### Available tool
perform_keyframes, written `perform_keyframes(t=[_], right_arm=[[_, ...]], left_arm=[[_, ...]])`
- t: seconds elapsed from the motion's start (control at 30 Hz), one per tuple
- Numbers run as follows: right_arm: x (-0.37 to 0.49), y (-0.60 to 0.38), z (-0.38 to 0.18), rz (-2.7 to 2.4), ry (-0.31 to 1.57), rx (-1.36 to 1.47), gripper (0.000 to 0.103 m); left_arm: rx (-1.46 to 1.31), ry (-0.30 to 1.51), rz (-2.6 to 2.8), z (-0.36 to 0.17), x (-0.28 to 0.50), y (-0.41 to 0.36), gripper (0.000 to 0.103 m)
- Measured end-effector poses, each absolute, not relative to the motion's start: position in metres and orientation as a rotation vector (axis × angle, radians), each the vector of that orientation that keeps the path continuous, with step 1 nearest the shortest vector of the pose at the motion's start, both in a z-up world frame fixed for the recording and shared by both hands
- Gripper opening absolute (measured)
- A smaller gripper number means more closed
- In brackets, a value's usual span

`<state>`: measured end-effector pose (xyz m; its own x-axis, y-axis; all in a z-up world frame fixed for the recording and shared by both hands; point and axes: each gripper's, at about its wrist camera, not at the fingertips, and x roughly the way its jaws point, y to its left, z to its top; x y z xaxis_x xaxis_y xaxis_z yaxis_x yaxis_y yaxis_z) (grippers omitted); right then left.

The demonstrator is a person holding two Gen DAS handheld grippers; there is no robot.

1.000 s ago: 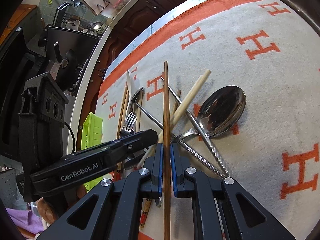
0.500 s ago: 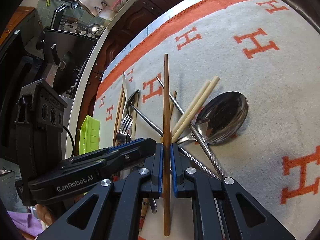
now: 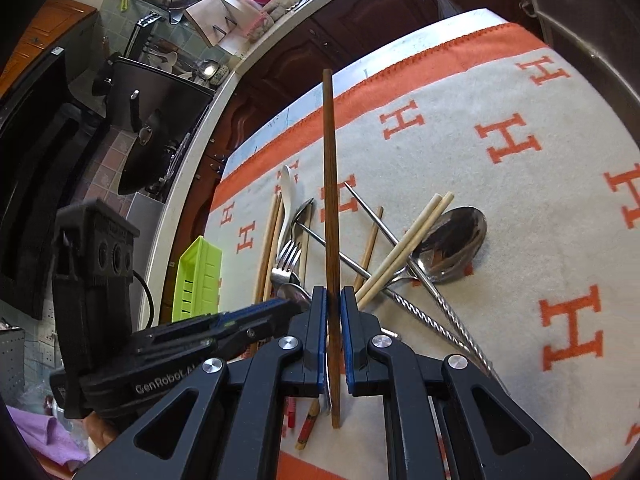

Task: Organize utensils
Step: 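Grasp the red-striped chopstick pair with the left tool and lift it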

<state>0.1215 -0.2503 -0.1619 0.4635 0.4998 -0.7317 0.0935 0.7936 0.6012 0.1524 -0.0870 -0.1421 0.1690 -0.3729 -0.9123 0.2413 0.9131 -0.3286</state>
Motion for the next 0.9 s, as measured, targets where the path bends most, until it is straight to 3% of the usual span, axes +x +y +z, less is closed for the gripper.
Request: perform_keyframes(t=[0.33,0.73,0.9], right_arm=[[0.083,-0.261,-0.144,0.256,1.055,0.653,0.007],[0.066,-0.276,-0.137,0.249,1.046,0.673,0.007],[0.066,-0.279,-0.143,0.240,1.053,0.690,0.007]], left_arm=[[-0.086,1.396,-0.409,-0.168,0.124,-0.065,0.014],[-0.039,1.373,-0.463,-0.178,0.128,-0.094,0.014],[-0.091,1.379,-0.443,-0.184,0.133,-0.090,0.004]])
